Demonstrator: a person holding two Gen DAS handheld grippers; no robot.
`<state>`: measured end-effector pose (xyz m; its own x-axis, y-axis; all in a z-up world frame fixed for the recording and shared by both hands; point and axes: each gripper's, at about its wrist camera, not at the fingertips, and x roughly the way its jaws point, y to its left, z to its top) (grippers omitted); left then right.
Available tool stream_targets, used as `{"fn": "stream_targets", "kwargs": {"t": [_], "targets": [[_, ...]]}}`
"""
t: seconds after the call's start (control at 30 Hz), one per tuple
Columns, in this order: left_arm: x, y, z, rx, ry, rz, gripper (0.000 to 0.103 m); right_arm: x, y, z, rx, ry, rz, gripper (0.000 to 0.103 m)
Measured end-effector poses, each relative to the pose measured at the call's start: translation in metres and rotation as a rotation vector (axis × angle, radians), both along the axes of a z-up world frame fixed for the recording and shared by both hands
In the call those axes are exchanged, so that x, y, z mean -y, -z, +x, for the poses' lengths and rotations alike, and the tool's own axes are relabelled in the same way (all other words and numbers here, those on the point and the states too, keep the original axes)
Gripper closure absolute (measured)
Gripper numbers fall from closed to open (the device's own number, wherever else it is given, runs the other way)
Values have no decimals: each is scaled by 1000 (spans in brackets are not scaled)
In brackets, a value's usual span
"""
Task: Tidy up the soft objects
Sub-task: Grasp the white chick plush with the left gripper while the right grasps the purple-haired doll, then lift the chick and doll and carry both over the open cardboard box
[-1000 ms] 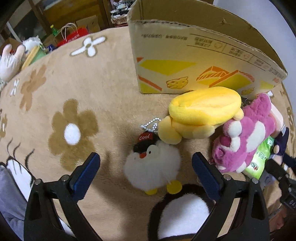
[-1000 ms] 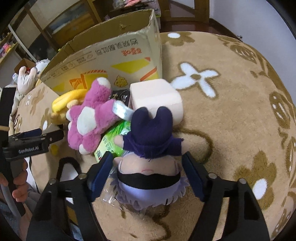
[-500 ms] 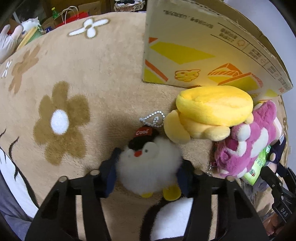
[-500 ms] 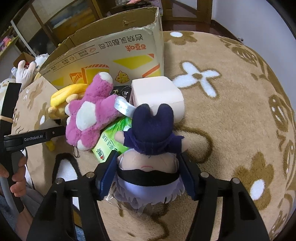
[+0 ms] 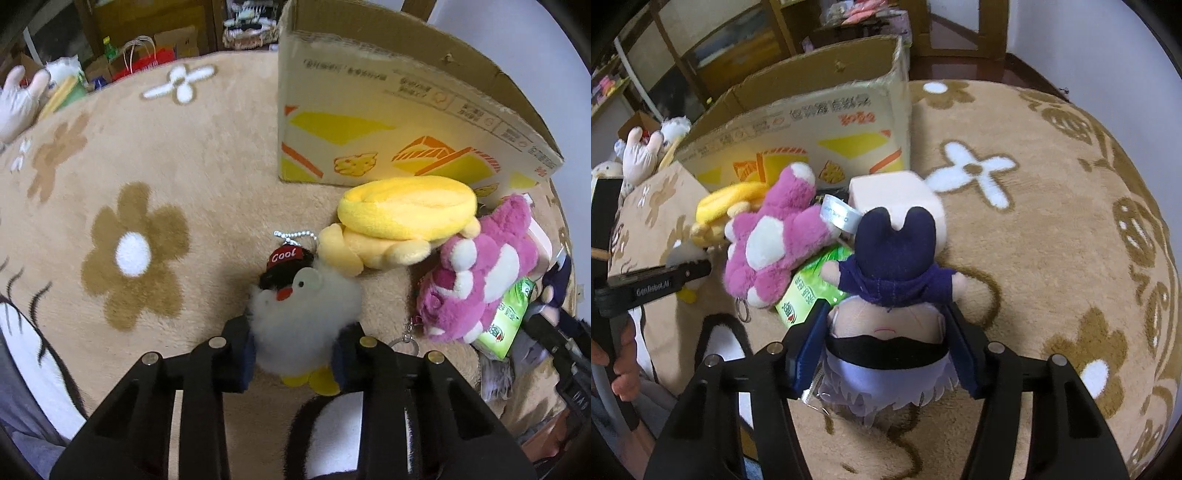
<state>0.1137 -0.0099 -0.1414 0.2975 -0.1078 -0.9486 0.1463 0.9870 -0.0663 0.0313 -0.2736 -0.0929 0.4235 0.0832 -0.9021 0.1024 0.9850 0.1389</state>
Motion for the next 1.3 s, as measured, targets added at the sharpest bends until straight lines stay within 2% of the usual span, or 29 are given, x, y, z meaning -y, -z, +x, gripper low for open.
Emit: {"fn": "stream_targets", "kwargs": {"t": [0.57, 0.9, 1.03, 1.3], "targets": [[13, -70, -59, 268, 66, 49, 72, 5, -54, -27, 267, 43, -17, 39], [9, -113, -71, 519, 81, 72, 72, -7, -84, -38, 454, 29, -86, 39], [12, -125, -72, 582, 93, 67, 72, -10, -94, -37, 512, 23, -99, 39], [19, -145, -66, 694, 115, 74, 72, -13, -113, -21, 571, 20, -67, 39]]}}
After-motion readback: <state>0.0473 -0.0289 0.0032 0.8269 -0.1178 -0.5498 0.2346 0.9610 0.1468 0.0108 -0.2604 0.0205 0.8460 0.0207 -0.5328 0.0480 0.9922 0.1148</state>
